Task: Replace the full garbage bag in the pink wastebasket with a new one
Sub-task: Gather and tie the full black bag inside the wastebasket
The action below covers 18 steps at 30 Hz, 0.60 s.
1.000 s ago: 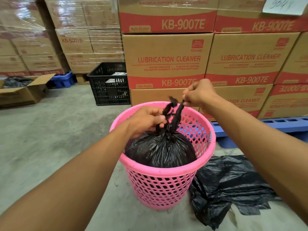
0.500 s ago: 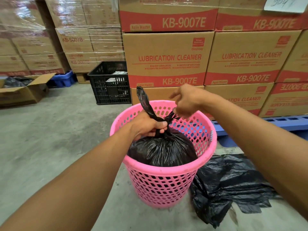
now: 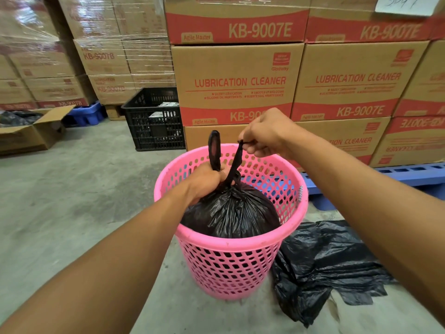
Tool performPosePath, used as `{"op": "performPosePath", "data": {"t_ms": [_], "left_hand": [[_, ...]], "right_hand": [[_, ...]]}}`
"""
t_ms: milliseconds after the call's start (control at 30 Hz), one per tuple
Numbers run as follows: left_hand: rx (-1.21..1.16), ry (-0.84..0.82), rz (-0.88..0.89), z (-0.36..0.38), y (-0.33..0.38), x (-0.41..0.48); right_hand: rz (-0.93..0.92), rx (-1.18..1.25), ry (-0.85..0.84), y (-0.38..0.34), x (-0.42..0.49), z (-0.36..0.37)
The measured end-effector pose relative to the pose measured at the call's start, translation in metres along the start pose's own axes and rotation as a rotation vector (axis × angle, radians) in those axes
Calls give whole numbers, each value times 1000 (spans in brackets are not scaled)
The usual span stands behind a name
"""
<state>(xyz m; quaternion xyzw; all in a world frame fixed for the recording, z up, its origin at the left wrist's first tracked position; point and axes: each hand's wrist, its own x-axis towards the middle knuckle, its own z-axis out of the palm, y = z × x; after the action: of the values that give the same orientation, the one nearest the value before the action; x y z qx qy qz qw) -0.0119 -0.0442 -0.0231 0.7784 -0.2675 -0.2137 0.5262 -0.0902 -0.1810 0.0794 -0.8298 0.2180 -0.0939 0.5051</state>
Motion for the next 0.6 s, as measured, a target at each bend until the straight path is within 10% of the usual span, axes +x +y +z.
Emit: {"op": "performPosePath", "data": {"t_ms": [333, 600], "left_hand": [[175, 68, 131, 1, -10, 4], [-14, 114, 19, 5, -15, 8]], "right_hand": [[162, 436, 154, 27, 15, 9], [237, 102, 22, 53, 6, 11]]}}
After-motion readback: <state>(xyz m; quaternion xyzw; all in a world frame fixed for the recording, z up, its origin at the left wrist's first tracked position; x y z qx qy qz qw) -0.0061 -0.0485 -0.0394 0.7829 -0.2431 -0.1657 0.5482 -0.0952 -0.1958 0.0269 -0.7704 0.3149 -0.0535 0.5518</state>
